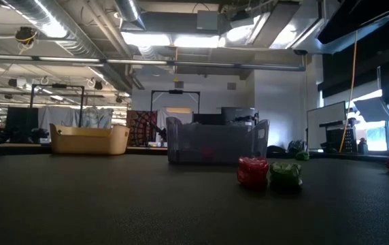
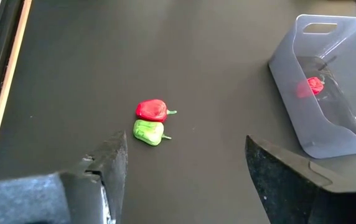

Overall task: Sort produce into baskets
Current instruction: Put the yellow lemon into the yellow bin

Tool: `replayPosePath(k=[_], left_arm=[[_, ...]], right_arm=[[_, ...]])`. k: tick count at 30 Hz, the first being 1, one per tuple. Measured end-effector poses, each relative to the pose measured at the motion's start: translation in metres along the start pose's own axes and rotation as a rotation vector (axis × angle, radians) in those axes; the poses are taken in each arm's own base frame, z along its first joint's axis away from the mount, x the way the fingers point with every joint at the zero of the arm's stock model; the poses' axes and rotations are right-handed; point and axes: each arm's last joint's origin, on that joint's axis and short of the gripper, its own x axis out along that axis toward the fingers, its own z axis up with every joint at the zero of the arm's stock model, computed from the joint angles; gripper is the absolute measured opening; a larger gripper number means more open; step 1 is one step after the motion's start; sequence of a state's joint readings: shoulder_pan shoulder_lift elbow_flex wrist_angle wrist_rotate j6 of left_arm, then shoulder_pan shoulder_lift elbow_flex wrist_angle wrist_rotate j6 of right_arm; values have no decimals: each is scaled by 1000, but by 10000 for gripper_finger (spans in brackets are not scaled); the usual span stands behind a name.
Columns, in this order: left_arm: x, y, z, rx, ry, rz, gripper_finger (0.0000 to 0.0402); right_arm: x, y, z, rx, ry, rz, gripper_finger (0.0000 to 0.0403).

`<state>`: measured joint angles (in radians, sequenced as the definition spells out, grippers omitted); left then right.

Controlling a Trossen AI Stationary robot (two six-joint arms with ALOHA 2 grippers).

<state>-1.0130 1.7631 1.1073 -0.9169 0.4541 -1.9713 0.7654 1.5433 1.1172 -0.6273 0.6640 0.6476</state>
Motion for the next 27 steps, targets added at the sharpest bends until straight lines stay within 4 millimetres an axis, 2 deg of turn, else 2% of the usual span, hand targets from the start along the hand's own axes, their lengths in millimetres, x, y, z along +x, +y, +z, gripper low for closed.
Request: replayPosePath(k=[10, 22, 27], left_arm=[[8, 7, 4, 59, -61, 98, 298], [9, 5, 3, 137, -61, 90, 176], [8, 4, 5, 160, -53, 88, 153]], right_arm=[[0, 0, 0, 2, 2, -2, 264], [0, 0, 0, 2, 1, -4, 264], [0, 0, 0, 2, 1, -4, 264]])
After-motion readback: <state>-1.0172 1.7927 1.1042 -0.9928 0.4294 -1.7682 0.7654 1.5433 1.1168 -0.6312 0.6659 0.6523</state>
